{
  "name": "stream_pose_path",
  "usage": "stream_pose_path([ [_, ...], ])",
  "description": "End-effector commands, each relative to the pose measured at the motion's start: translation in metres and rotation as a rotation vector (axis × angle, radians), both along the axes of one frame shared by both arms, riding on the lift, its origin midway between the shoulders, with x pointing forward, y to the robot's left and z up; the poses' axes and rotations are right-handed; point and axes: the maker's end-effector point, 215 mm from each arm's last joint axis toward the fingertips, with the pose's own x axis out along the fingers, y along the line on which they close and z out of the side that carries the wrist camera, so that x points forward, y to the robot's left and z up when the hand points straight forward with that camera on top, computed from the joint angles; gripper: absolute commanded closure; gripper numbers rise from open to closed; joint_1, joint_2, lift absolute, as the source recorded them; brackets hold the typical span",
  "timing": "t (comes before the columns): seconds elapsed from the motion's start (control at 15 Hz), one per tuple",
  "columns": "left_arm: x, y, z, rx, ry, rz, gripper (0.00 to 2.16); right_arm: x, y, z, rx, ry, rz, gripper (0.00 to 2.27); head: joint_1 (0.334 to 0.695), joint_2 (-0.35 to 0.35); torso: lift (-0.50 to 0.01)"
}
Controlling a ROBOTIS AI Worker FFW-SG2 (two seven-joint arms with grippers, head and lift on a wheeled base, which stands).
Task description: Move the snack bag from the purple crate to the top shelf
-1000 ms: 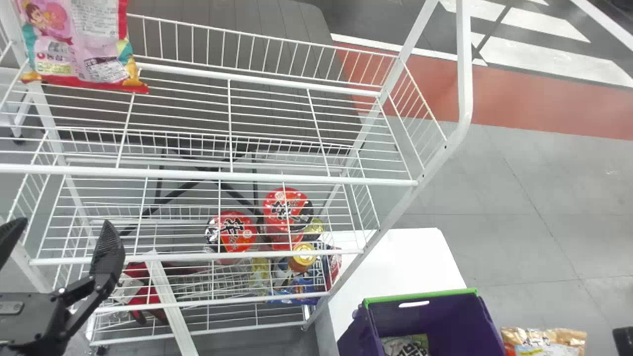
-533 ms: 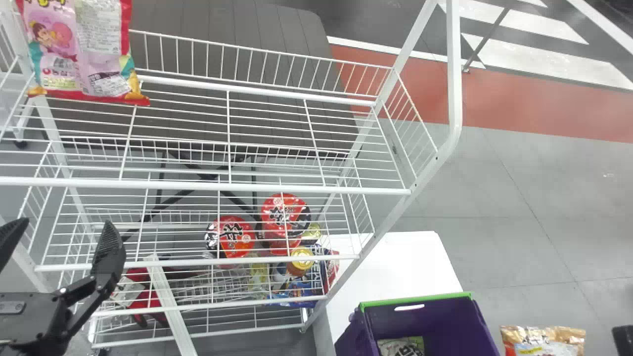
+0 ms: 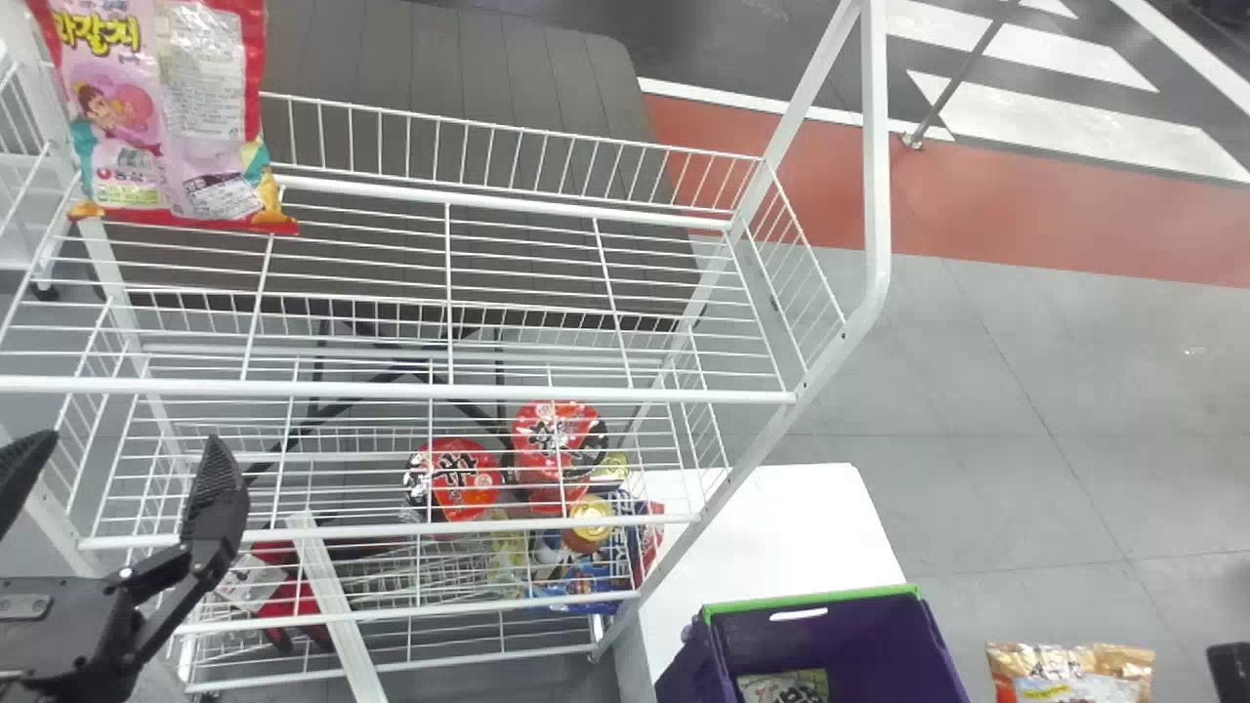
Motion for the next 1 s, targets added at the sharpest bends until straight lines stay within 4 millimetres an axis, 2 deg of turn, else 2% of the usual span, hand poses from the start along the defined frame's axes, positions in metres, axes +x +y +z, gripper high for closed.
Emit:
stream_pose_path([
  [0.0,-0.0002,0.0001,-0.0006,0.000,0.001,0.000,0.10,0.0000,0.0006,0.0000,0.001,0.000,-0.001,2.07,0.695,-0.350,-0.043],
  [0.93,0.0014,-0.0041,-0.0033,0.002,0.003,-0.005,0.10,0.0033,0.0027,0.0011,0.009,-0.015,0.000,2.07,0.695,-0.350,0.009],
])
